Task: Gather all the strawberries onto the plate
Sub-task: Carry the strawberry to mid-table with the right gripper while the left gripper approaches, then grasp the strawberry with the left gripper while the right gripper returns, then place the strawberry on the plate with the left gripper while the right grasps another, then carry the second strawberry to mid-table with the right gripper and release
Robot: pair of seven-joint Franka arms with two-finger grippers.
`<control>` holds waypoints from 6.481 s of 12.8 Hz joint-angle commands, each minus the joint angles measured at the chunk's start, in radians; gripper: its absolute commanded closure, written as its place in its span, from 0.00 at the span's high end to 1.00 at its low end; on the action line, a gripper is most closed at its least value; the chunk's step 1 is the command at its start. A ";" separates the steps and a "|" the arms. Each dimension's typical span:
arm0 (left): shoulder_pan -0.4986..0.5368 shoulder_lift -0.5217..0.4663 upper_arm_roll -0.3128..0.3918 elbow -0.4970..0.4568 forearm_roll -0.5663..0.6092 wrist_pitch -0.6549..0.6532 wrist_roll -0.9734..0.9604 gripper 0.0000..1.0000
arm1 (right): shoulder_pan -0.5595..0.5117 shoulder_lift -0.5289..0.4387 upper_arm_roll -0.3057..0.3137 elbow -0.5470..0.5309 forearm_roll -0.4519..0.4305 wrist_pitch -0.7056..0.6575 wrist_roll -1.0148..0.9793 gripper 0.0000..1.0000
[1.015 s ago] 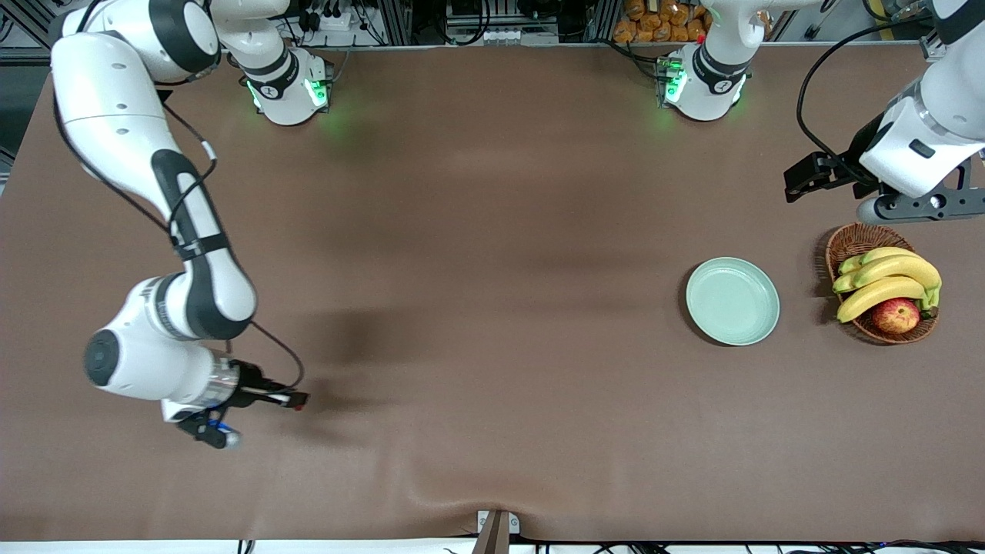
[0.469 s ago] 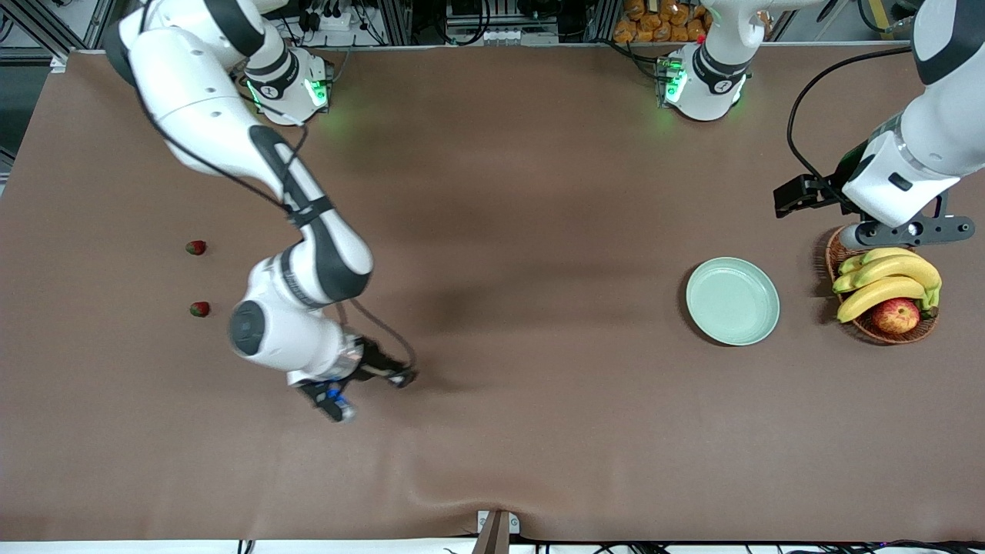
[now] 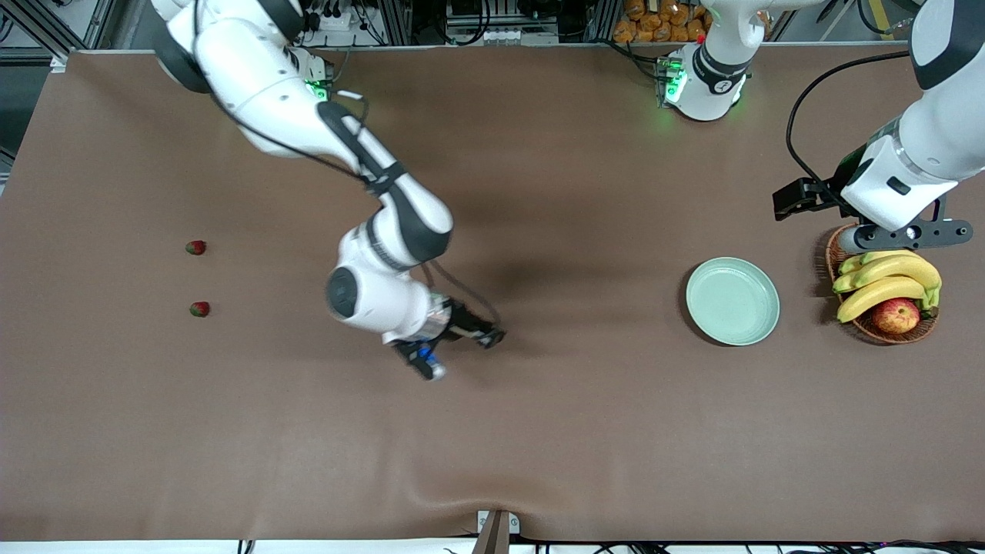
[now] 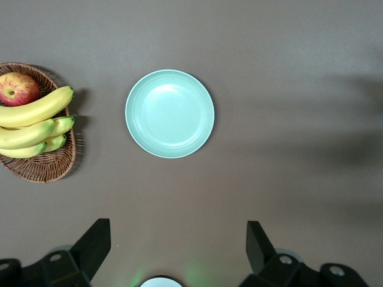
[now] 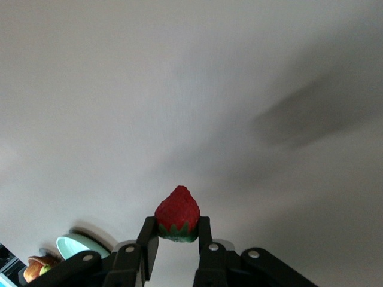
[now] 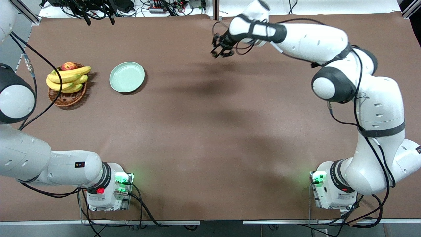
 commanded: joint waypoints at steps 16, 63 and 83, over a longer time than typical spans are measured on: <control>-0.131 0.157 -0.021 -0.027 0.009 0.190 -0.213 1.00 | 0.023 -0.048 -0.042 0.001 -0.199 -0.226 0.098 1.00; 0.100 0.361 -0.018 -0.374 0.080 0.689 -0.045 0.00 | -0.862 -0.360 -0.063 -0.720 -0.701 0.006 -1.068 0.38; 0.097 0.352 -0.151 -0.075 0.134 0.461 -0.129 1.00 | -0.320 -0.260 0.018 -0.245 -0.279 -0.254 -0.111 0.00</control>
